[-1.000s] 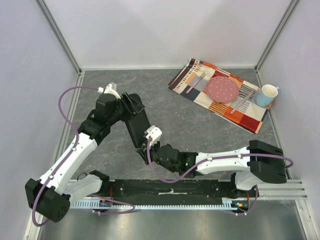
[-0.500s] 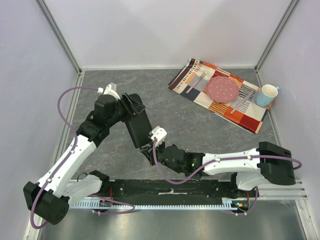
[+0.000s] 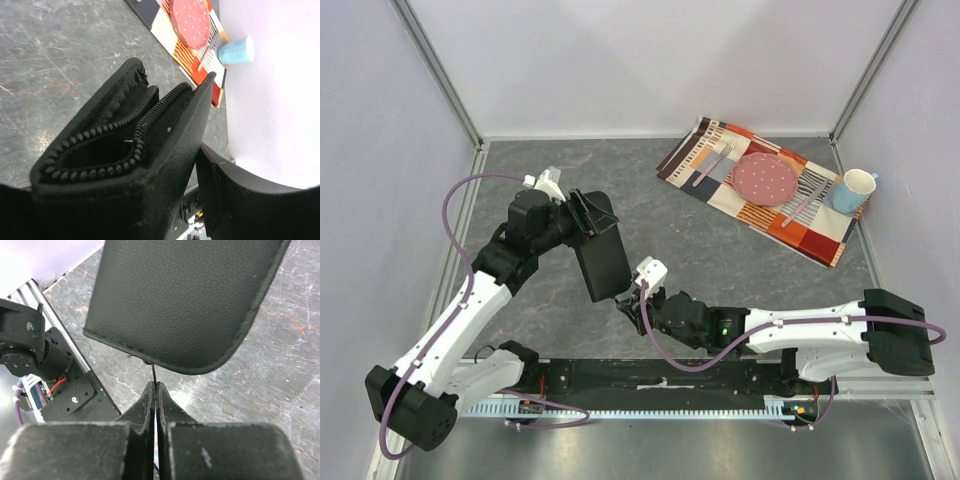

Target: Sort the hair-cutting tools

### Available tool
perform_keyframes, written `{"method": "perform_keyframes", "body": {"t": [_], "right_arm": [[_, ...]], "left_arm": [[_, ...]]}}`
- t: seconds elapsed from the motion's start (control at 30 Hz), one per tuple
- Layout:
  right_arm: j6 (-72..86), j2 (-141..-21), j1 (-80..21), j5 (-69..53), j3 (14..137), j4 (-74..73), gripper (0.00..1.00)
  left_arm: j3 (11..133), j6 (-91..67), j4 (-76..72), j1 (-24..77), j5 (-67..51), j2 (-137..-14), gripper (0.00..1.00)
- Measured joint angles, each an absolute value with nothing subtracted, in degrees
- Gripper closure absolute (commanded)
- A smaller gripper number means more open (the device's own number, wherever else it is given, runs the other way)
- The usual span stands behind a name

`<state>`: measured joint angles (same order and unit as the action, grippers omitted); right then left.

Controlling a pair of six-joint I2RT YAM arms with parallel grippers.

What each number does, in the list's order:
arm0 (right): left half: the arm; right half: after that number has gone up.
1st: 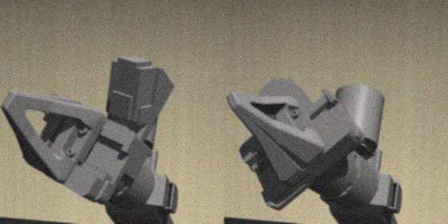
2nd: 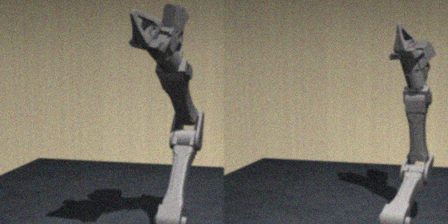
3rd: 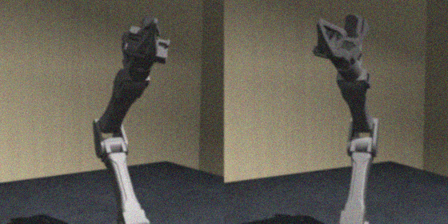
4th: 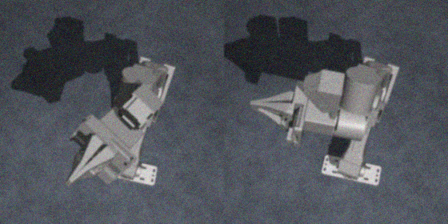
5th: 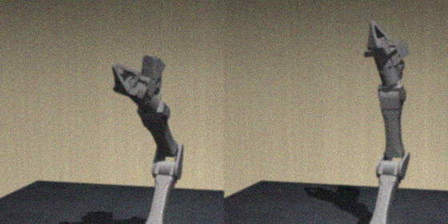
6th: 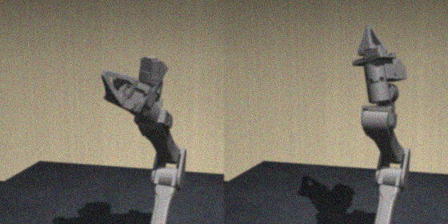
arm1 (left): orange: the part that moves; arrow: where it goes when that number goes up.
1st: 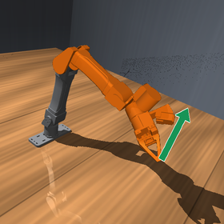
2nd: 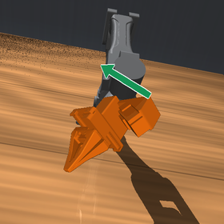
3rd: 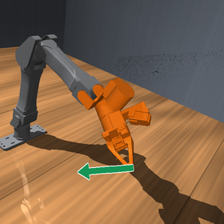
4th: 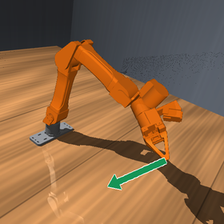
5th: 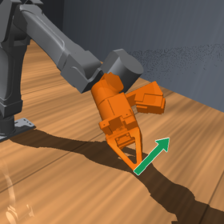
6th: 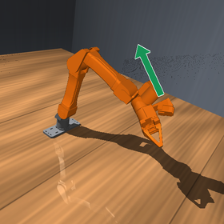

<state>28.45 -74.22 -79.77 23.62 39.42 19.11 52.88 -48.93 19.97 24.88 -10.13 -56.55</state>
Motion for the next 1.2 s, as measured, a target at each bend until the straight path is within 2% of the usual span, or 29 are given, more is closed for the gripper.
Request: {"method": "perform_keyframes", "body": {"t": [0.6,1.2], "right_arm": [[16.53,-61.19,-80.31,24.1,43.29,-2.59,1.0],[8.19,-60.45,-76.69,31.57,51.72,-18.28,1.0]], "left_arm": [[55.07,-41.3,17.63,24.88,-36.51,-56.58,0.98],[47.16,-36.07,14.52,24.77,-53.28,-49.69,0.98]]}}
